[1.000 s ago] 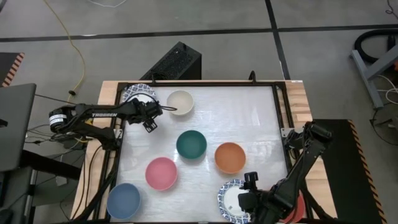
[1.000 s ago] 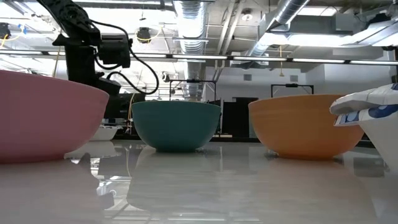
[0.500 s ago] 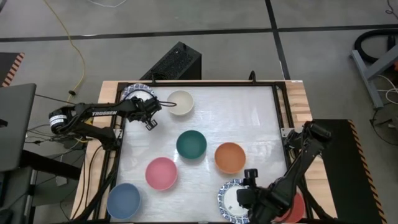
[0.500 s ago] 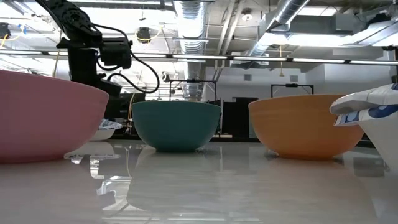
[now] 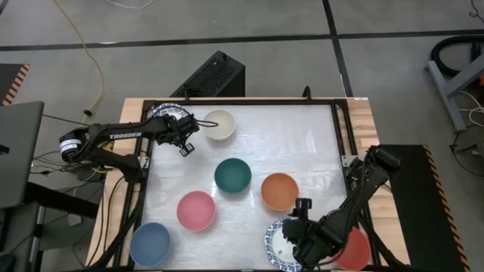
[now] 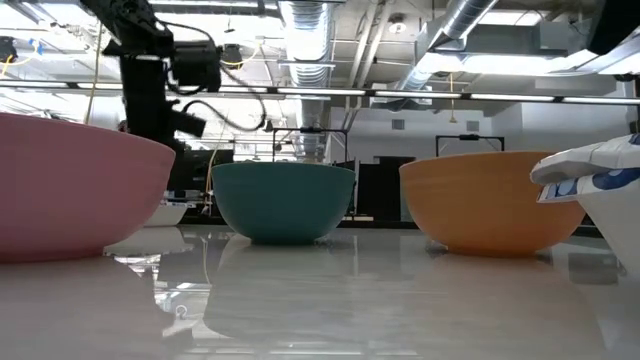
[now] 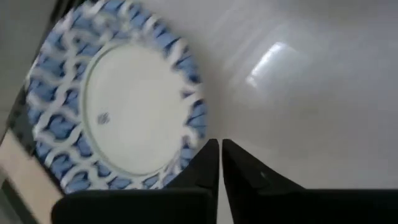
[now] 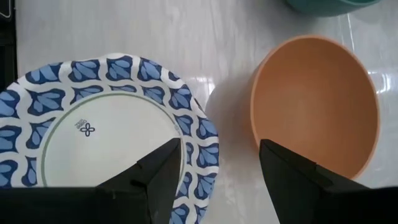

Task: Nest bowls inside each other
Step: Stack the top left white and blue bowl onto the stacked white and blue bowls

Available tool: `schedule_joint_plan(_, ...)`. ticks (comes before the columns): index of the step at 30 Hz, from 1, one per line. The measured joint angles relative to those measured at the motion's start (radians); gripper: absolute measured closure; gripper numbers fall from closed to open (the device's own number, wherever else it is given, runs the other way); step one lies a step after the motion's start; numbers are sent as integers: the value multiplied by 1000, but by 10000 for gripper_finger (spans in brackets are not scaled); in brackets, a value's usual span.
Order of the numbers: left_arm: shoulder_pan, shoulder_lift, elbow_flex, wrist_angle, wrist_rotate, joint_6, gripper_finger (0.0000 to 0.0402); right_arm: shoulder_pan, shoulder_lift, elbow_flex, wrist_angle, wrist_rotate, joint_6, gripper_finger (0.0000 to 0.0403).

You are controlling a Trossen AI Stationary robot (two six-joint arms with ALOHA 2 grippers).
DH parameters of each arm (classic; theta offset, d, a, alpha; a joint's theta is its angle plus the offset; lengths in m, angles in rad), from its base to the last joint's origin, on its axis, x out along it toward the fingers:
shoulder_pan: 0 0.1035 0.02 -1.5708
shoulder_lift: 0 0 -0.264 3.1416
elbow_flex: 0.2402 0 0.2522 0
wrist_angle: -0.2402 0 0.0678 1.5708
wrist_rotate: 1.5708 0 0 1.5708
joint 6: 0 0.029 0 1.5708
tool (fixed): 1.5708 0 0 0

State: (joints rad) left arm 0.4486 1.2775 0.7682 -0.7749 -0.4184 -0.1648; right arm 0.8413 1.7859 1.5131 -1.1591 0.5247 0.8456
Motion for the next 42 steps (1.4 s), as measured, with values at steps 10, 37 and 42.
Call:
schedule_joint_plan(10,-5,0,23,-19,99,185,232,0,0,0,0,0,17,163)
schedule_joint_plan(37,112,70,-119,132,-13,178,368,-65,0,0,4,0,23,163)
schedule_joint_plan(42,108,96,-118,118,53,143,397,-65,0,0,9,0,102,163)
